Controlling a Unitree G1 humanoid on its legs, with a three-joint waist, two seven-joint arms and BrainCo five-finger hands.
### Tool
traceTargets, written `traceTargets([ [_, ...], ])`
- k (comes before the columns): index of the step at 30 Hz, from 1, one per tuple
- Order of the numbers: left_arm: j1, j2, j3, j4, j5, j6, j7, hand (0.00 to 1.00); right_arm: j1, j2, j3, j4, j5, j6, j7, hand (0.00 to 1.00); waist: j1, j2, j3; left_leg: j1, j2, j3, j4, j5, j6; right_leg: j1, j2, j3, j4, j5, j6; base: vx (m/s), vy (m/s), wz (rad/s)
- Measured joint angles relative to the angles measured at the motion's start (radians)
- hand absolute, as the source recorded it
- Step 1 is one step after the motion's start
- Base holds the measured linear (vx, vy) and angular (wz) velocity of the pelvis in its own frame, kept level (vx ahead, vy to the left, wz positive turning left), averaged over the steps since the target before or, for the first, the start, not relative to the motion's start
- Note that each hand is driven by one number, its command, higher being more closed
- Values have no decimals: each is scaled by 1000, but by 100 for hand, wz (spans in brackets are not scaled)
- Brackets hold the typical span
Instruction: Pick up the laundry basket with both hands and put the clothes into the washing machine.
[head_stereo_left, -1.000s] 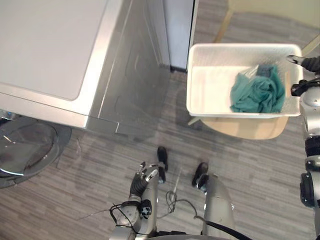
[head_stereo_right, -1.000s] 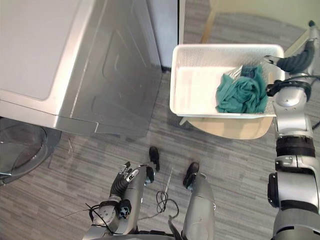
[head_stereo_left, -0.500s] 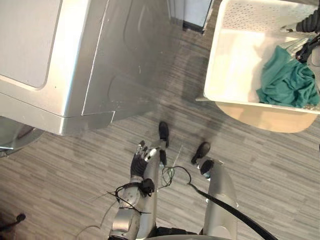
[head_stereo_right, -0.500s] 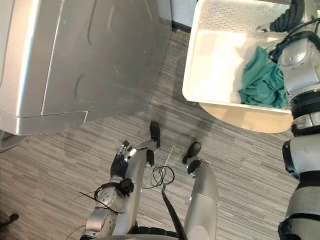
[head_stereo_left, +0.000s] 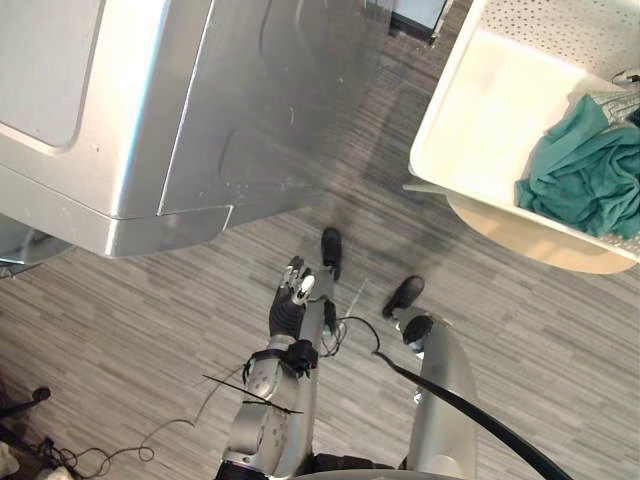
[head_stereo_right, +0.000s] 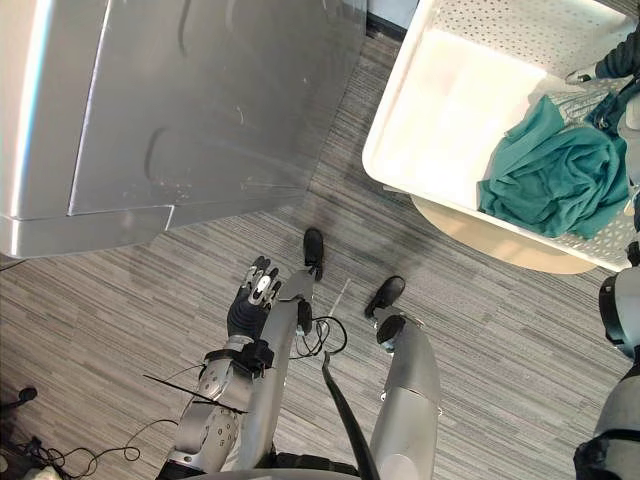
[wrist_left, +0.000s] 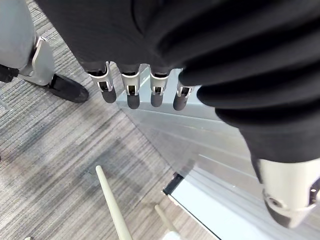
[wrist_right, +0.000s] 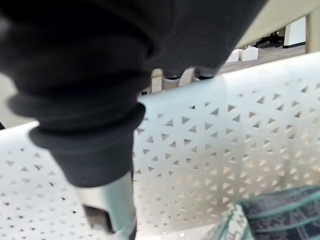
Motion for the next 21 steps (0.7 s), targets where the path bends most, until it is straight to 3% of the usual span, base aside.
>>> traceTargets([
  [7,-36,-2,-4,-47,-76,-3,-1,0,20,-93,-71,-7,48,-1,1,0,-4,1,-2,-6,-12,-21,-153,99,-17,-70,-8,-25,10,3,-20,-14,-50,10],
  [12,-71,-2,-8,-45,-77,-3,-1,0,66,-85,-189,-14,88,-23,-1,0,-1,1,-3,-18,-7,-27,-142,103,-15,-72,0,-29,11,5,-24,16,-35,2],
  [21,-97,-2,-14,-41,-86,-3,-1,0,80,-34,-209,-16,59,-9,-9,0,-3,1,-5,-6,8,-24,-106,107,-9,-50,10,-28,13,13,-35,5,-34,-4],
])
